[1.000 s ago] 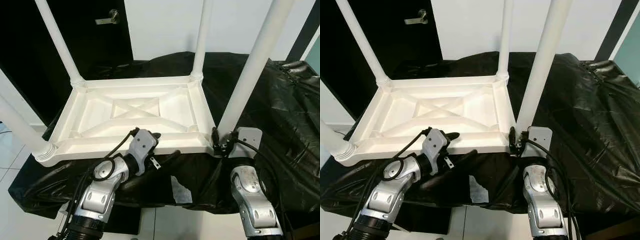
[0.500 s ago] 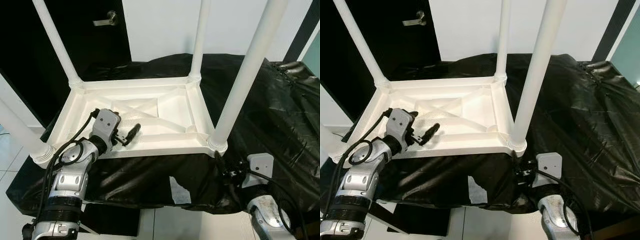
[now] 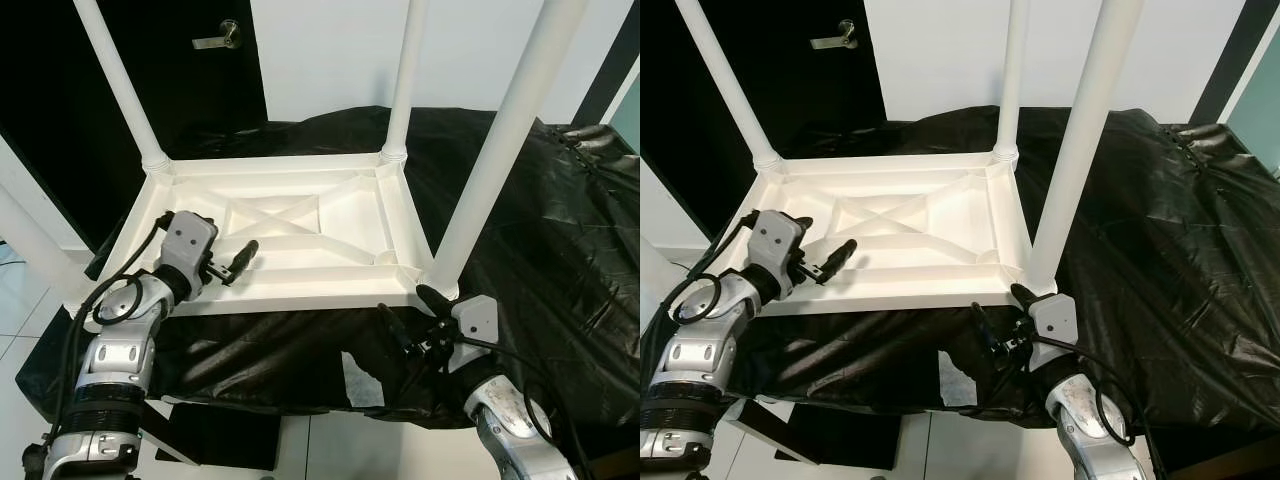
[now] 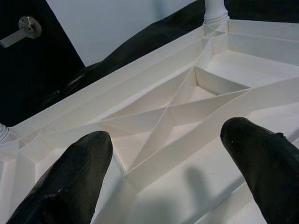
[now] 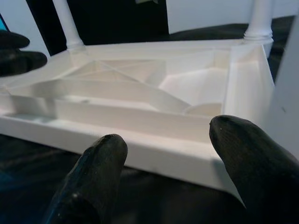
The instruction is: Building children table
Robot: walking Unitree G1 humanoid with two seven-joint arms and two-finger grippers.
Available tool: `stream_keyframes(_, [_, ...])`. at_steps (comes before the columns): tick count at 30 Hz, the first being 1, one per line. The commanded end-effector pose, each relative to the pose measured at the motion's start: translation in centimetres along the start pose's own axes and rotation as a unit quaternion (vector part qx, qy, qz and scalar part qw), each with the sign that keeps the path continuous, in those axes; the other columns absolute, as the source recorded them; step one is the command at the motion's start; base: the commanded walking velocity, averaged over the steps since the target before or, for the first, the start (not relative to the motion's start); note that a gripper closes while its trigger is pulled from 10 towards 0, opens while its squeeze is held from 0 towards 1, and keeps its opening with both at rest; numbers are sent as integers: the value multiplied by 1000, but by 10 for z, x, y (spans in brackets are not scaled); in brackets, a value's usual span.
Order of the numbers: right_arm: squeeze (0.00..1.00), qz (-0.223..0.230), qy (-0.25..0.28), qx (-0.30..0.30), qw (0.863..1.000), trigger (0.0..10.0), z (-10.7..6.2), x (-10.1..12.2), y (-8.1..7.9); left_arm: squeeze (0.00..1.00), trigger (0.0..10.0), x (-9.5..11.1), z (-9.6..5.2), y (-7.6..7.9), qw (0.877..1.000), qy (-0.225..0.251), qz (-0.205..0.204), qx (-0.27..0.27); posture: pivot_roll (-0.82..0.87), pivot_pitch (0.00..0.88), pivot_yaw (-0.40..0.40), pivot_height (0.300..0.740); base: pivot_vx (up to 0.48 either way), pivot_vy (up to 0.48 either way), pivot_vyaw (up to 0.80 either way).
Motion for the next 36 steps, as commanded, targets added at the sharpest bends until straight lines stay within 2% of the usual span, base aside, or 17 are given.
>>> stream_keyframes(1, [0, 13, -11, 14, 1000, 10000, 3, -6, -5, 0, 10000, -5, -3, -8, 999, -7, -8, 31, -26, 0, 8, 740, 0, 0, 0])
stream_keyframes(9, [0, 18, 4, 39, 999, 10000, 29, 2, -13, 0, 10000, -9, -6, -8, 998, -9, -23, 50, -15, 0, -7, 740, 0, 0, 0])
stream_keyframes(11, [0, 22, 20, 27, 999, 10000, 44, 10, -11, 0, 10000, -9, -4, -7, 997, -5, -37, 63, -10, 0, -13, 740, 0, 0, 0])
stream_keyframes(18, [0, 21, 49, -27, 998, 10000, 72, 24, -2, 0, 10000, -6, -4, 3, 997, 7, -56, 60, -6, 0, -20, 740, 0, 0, 0])
stream_keyframes(22, [0, 20, 57, -42, 997, 10000, 78, 28, 0, 0, 10000, -5, -4, 4, 996, 10, -59, 59, -8, 0, -19, 740, 0, 0, 0])
stream_keyframes(25, [0, 3, 78, -97, 992, 10000, 81, 37, 19, 0, 10000, -4, -5, 6, 996, 12, -65, 54, -4, 0, -22, 740, 0, 0, 0])
stream_keyframes(26, [0, 3, 78, -97, 992, 10000, 81, 37, 19, 0, 10000, -4, -5, 6, 996, 12, -65, 54, -4, 0, -22, 740, 0, 0, 0])
stream_keyframes(28, [0, 1, 89, -136, 987, 10000, 76, 41, 36, 0, 10000, -3, -5, 9, 997, 14, -68, 45, -4, 0, -20, 740, 0, 0, 0])
stream_keyframes(31, [0, -3, 91, -156, 984, 10000, 73, 41, 46, 0, 10000, -1, -5, 11, 997, 17, -67, 41, -5, 0, -17, 740, 0, 0, 0])
stream_keyframes(32, [0, -23, 96, -215, 972, 10000, 59, 44, 75, 0, 10000, 3, -4, 18, 997, 24, -69, 27, -6, 0, -12, 740, 0, 0, 0])
stream_keyframes(33, [0, -33, 98, -242, 965, 10000, 51, 45, 90, 0, 10000, 5, -4, 21, 997, 26, -70, 21, -8, 0, -8, 740, 0, 0, 0])
stream_keyframes(34, [0, -33, 98, -242, 965, 10000, 51, 45, 90, 0, 10000, 5, -4, 21, 997, 26, -70, 21, -8, 0, -8, 740, 0, 0, 0])
stream_keyframes(36, [0, -42, 99, -263, 959, 10000, 44, 47, 102, 0, 10000, 6, -3, 24, 997, 27, -71, 15, -8, 0, -8, 740, 0, 0, 0])
Point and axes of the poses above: a point about 5 cm out from each wrist's last joint towards the gripper, its own z axis pointing out of the wrist towards the gripper, its own x axis along the axis of the wrist's last joint, y = z × x, the point moved 6 cm from there along z, pointing out of the wrist towards the gripper, and after that the axes turned 13 degrees about z, right-handed, at the moved point
